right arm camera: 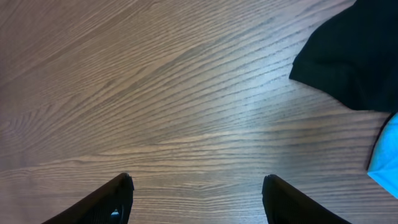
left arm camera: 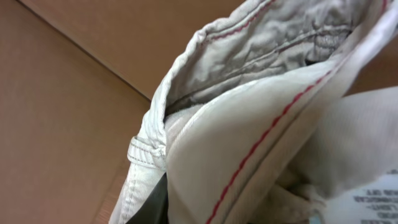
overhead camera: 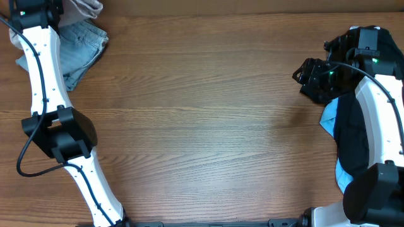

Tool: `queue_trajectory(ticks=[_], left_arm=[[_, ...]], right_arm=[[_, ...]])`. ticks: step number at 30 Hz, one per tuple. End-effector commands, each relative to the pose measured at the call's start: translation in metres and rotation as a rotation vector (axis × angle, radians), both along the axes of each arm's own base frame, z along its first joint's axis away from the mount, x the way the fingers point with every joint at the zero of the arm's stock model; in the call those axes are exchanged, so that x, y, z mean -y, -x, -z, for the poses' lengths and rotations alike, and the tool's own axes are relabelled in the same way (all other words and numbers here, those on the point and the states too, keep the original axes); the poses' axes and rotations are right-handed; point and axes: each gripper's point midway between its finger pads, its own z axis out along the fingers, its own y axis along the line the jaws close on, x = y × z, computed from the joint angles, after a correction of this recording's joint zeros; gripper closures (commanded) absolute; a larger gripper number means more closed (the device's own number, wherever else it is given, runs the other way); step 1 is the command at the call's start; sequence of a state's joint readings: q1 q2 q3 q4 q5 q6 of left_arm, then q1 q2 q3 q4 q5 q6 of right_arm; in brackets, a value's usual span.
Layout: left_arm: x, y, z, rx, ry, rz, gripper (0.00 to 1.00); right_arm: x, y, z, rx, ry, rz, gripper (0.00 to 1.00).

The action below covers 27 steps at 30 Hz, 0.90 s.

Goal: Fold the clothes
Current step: 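Carry the shorts left and lower them onto the blue jeans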

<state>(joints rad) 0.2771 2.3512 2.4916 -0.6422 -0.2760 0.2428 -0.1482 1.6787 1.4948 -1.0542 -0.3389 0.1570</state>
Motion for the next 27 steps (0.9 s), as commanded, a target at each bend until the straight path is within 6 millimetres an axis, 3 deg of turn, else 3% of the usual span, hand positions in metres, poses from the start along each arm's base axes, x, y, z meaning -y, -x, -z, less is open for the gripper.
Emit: queue_trajectory(ticks=[1, 6, 11, 16, 17, 18, 20, 21, 24, 27], left_arm=[[-0.025, 0.008, -0.023, 0.038, -0.057, -0.020, 0.96], [-0.042, 0.015, -0.021, 0.035, -0.048, -0.034, 0.96], [-0.050, 0.036, 0.007, -0.095, -0.010, -0.049, 0.96], [-0.028, 0.055, 0.046, -0.253, 0.111, 0.032, 0.93], [-0.019, 0.061, 0.055, -0.295, 0.148, 0.057, 0.86], [-0.011, 0.066, 0.063, -0.328, 0.181, 0.079, 0.71], [0.006, 0.077, 0.077, -0.397, 0.249, 0.122, 0.28], [0.015, 0.083, 0.083, -0.429, 0.280, 0.141, 0.19], [0.032, 0.098, 0.095, -0.509, 0.338, 0.168, 0.03], [0.035, 0.104, 0.098, -0.556, 0.310, 0.187, 0.00]], right_arm=[[0.000, -0.003, 0.000, 0.012, 0.006, 0.001, 0.30], [0.000, -0.004, -0.001, 0.011, -0.002, 0.019, 0.30], [0.000, -0.004, -0.001, 0.010, -0.003, 0.021, 0.30], [0.000, -0.004, -0.001, 0.009, -0.004, 0.022, 0.30], [0.000, -0.004, -0.001, 0.009, -0.004, 0.022, 0.30], [0.000, -0.004, -0.001, 0.008, -0.004, 0.022, 0.30], [0.000, -0.004, -0.001, 0.008, -0.004, 0.022, 0.30], [0.000, -0.004, -0.001, 0.009, -0.004, 0.022, 0.30], [0.000, -0.004, -0.001, 0.009, -0.004, 0.022, 0.30], [0.000, -0.004, -0.001, 0.008, -0.004, 0.021, 0.30]])
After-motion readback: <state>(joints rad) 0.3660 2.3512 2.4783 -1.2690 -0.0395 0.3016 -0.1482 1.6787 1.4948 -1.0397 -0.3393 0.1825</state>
